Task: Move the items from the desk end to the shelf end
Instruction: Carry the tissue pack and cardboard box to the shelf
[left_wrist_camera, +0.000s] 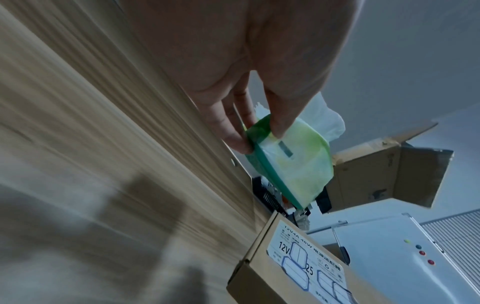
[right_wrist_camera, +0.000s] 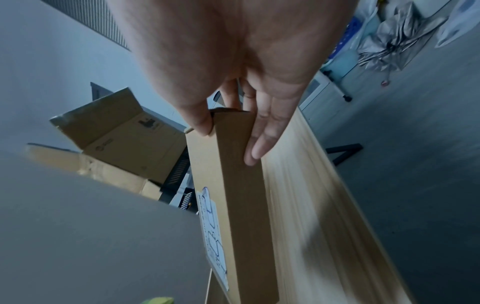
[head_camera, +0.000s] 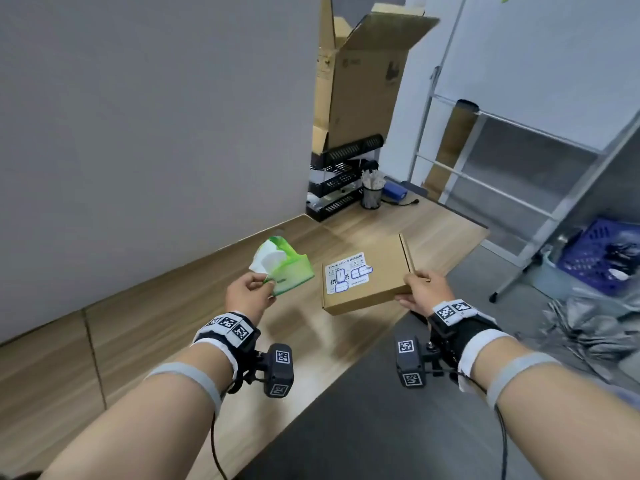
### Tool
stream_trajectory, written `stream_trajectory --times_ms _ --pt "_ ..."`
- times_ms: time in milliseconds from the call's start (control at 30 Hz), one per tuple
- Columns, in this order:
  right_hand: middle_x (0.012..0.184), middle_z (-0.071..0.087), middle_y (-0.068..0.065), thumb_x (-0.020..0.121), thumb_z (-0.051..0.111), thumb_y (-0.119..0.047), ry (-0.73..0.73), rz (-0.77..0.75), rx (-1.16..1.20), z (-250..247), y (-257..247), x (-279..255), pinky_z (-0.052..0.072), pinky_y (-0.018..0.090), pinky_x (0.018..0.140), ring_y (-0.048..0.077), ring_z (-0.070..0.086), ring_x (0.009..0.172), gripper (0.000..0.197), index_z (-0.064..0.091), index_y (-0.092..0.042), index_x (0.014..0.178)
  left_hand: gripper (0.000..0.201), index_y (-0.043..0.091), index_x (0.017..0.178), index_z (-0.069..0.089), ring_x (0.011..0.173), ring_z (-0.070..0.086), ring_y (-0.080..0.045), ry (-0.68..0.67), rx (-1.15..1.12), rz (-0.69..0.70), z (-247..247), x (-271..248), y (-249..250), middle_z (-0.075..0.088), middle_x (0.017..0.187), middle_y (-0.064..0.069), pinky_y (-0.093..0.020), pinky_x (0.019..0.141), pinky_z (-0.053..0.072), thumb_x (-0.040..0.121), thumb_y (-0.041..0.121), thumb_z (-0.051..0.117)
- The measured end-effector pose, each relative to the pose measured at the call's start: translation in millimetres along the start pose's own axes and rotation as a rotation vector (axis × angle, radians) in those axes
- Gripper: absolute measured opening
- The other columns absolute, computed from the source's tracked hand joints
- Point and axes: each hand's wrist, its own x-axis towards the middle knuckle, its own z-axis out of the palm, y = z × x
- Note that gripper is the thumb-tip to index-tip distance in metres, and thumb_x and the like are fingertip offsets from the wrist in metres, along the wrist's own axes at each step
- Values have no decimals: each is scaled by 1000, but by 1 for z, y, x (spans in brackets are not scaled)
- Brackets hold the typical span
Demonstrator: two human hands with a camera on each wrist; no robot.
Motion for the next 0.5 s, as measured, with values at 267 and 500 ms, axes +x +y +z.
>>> stream_trajectory --times_ms 267,500 --pt "97 64 17 96 58 -13 16 45 -87 -28 -9 121 59 45 81 33 71 75 23 50 -6 117 18 9 82 61 86 64 -32 -4 36 -84 93 76 -30 62 96 -20 -25 63 60 89 -6 66" --pt "89 69 18 95 59 -17 -18 104 -229 -11 -41 259 59 28 57 26 72 69 29 54 -3 121 22 13 77 62 69 61 -23 110 61 -212 158 164 -53 64 83 -12 -40 79 56 86 -5 70"
